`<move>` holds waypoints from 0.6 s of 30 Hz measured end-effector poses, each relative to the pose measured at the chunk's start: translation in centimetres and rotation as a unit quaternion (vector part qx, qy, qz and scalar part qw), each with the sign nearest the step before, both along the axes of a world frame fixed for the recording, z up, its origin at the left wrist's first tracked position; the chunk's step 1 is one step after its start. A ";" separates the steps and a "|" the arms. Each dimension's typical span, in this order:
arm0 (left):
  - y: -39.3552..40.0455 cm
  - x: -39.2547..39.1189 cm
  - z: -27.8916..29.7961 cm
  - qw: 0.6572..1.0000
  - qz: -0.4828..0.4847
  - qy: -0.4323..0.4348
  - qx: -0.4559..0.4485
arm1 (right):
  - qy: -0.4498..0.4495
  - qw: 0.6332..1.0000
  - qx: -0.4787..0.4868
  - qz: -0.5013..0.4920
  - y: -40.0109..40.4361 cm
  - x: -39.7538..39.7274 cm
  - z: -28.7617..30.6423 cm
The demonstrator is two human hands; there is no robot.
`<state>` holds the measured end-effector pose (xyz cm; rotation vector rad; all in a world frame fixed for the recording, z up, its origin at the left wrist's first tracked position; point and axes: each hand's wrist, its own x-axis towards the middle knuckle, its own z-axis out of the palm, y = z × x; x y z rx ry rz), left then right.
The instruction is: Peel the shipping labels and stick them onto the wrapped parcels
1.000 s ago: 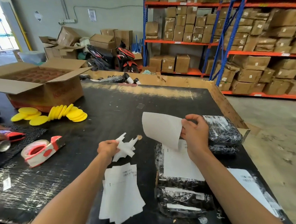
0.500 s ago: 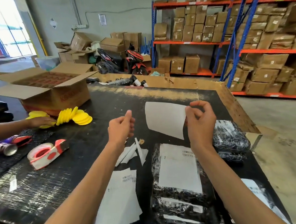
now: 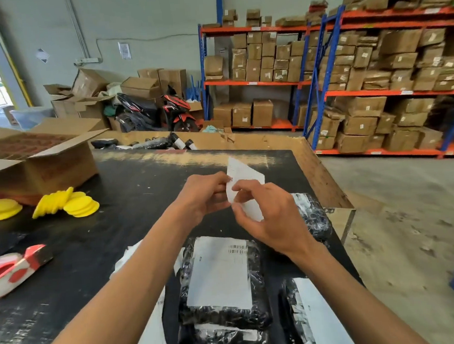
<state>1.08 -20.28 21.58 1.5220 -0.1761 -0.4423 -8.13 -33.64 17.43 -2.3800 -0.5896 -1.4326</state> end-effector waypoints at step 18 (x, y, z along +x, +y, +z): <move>-13.7 1.6 -3.4 0.987 -0.117 -0.099 0.055 | 0.262 0.755 0.599 -0.049 -17.6 -0.5 -3.8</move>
